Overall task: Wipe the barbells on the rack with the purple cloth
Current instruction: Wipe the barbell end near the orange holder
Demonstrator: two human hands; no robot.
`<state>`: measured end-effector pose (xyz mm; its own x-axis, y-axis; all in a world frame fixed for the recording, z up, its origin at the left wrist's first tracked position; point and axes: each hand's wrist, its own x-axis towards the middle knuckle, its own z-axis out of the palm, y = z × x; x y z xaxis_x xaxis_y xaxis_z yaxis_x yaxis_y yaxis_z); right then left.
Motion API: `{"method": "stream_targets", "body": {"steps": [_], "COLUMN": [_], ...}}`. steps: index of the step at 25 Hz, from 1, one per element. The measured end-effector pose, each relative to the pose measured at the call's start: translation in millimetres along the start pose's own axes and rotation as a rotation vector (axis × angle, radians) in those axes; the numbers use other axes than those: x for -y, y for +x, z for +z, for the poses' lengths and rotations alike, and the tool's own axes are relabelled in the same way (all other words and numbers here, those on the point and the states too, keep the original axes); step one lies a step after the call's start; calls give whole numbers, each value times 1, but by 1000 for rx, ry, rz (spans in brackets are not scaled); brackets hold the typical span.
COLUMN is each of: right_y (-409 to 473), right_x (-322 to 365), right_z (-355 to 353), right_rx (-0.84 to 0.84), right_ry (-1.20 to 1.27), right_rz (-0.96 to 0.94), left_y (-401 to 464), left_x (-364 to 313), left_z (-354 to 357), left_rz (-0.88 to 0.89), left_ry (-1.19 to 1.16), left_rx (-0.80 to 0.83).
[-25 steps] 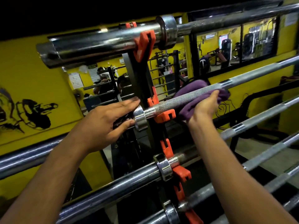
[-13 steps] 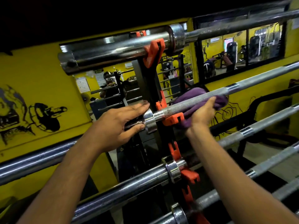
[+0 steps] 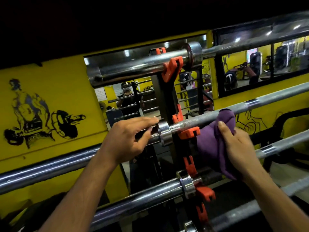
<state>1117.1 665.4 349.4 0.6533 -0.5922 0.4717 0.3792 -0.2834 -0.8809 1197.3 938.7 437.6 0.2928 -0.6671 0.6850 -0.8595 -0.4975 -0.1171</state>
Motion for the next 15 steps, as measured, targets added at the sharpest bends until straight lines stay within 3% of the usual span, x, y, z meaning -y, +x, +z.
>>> {"method": "stream_targets", "body": {"steps": [4, 6, 8, 9, 15], "right_y": [-2, 17, 44, 53, 57], "right_x": [40, 67, 91, 101, 106], "right_z": [-6, 13, 35, 39, 15], "right_rx": [103, 325, 629, 727, 1038], "right_ry": [-220, -581, -994, -1066, -1015], "right_rz": [-539, -797, -849, -834, -1084], "left_y": [-15, -23, -24, -24, -23], "left_x": [6, 9, 11, 11, 12], "left_z": [-8, -10, -9, -9, -9], "left_rz": [-27, -24, -34, -46, -72], "left_ry": [56, 50, 43, 36, 19], "left_rx": [49, 67, 73, 83, 76]}}
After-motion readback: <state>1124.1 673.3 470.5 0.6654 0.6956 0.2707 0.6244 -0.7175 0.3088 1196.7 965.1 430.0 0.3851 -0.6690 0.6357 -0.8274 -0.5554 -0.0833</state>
